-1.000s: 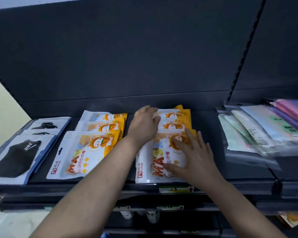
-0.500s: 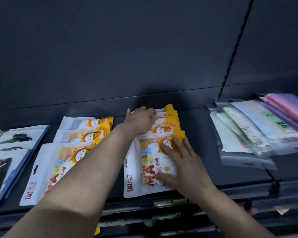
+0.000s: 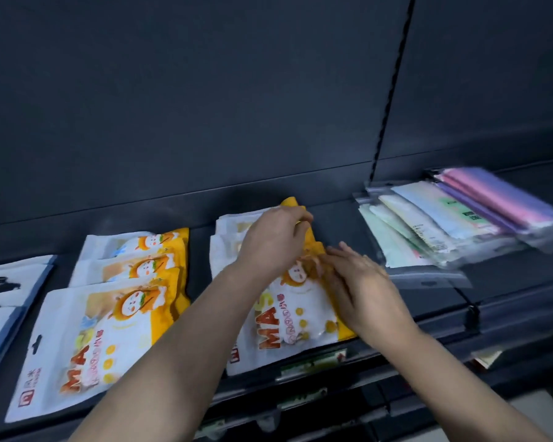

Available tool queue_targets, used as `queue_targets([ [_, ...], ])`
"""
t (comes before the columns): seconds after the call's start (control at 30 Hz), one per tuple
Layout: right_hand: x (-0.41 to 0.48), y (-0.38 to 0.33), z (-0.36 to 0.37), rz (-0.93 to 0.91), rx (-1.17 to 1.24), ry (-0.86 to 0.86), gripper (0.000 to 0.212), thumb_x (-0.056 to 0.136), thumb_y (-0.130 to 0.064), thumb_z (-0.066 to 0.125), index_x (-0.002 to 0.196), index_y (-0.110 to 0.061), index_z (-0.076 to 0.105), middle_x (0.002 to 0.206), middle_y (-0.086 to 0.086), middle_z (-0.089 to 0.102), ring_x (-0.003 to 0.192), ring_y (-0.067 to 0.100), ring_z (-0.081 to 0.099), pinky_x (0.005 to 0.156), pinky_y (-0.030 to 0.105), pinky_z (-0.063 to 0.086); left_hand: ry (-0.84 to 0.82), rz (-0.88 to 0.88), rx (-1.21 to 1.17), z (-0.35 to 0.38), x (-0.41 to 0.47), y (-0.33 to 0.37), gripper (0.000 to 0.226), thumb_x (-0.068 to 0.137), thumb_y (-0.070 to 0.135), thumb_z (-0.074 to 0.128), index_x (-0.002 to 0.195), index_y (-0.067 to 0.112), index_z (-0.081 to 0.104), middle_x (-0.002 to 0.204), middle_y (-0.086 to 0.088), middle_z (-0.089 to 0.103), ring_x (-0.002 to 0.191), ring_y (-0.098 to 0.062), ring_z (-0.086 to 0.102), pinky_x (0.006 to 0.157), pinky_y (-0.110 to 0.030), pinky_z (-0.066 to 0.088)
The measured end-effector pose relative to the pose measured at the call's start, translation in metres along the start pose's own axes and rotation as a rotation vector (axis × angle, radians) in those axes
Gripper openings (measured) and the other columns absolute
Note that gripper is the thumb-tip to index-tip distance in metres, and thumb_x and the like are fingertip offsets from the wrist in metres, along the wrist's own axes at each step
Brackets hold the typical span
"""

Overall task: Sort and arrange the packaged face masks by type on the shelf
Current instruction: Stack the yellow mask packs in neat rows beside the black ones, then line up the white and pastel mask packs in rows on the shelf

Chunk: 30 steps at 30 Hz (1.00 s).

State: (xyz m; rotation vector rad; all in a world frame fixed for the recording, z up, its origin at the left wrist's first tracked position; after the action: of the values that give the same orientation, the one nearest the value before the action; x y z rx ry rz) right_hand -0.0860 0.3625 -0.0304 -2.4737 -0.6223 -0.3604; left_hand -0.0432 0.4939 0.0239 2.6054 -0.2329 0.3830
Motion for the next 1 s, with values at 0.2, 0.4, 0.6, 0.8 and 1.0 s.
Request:
queue_targets([
  [0.2, -0.001, 0.082, -0.06, 0.104, -0.296, 0.102, 0.029, 0.075, -0.007, 0.065, 0.1, -0.023, 0.071, 0.11, 0.001, 0.07, 0.118, 0.021, 0.058, 0.097, 0.039, 0.043, -0.116, 0.021, -0.089, 0.044, 0.013, 0.056, 0.027, 0.097, 0.023, 0.05, 0.12, 0.024, 0.064, 0.118, 0.003, 0.068, 0.111, -0.018, 0.06, 0.093, -0.032, 0.048],
  [0.4, 0.025, 0.178, -0.098, 0.178, -0.429, 0.032, 0.052, 0.082, -0.007, 0.054, 0.132, -0.023, 0.051, 0.148, 0.003, 0.04, 0.144, 0.022, 0.019, 0.115, 0.049, 0.01, -0.353, -0.179, -0.068, 0.144, 0.045, 0.09, 0.061, 0.097, 0.049, 0.043, 0.151, 0.032, 0.022, 0.159, -0.008, 0.022, 0.145, -0.032, 0.021, 0.116, -0.041, 0.025],
  [0.6, 0.042, 0.265, -0.113, 0.194, -0.555, -0.172, 0.06, 0.086, -0.016, 0.039, 0.144, -0.031, 0.029, 0.157, -0.002, 0.018, 0.146, 0.025, -0.006, 0.109, 0.063, 0.001, -0.391, -0.471, 0.056, 0.204, 0.066, 0.11, 0.082, 0.077, 0.086, 0.028, 0.147, 0.055, 0.002, 0.163, -0.006, -0.008, 0.147, -0.041, -0.007, 0.114, -0.064, -0.003],
  [0.8, 0.044, 0.309, -0.124, 0.187, -0.501, -0.251, 0.052, 0.093, -0.024, 0.03, 0.144, -0.036, 0.028, 0.156, -0.001, 0.02, 0.146, 0.031, -0.002, 0.106, 0.068, -0.002, -0.381, -0.548, 0.132, 0.225, 0.084, 0.13, 0.088, 0.073, 0.087, 0.038, 0.147, 0.052, 0.007, 0.163, -0.009, -0.006, 0.147, -0.042, -0.009, 0.117, -0.06, -0.002],
  [1.0, 0.037, 0.362, -0.157, 0.265, -0.55, -0.258, 0.057, 0.092, -0.019, 0.033, 0.145, -0.037, 0.021, 0.157, -0.003, 0.015, 0.145, 0.032, -0.005, 0.106, 0.07, 0.0, -0.413, -0.535, 0.136, 0.264, 0.111, 0.179, 0.088, 0.075, 0.086, 0.036, 0.149, 0.05, 0.004, 0.162, -0.009, -0.013, 0.147, -0.04, -0.015, 0.119, -0.055, -0.005],
])
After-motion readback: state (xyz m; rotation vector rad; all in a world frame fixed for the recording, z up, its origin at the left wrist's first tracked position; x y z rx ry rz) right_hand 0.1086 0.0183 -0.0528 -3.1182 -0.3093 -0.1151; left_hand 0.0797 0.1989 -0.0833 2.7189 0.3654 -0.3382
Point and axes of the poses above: each hand's wrist, its own x-axis towards the middle knuckle, its own z-axis out of the palm, y = z × x, the point moved 9 cm from there along x, towards the middle knuckle
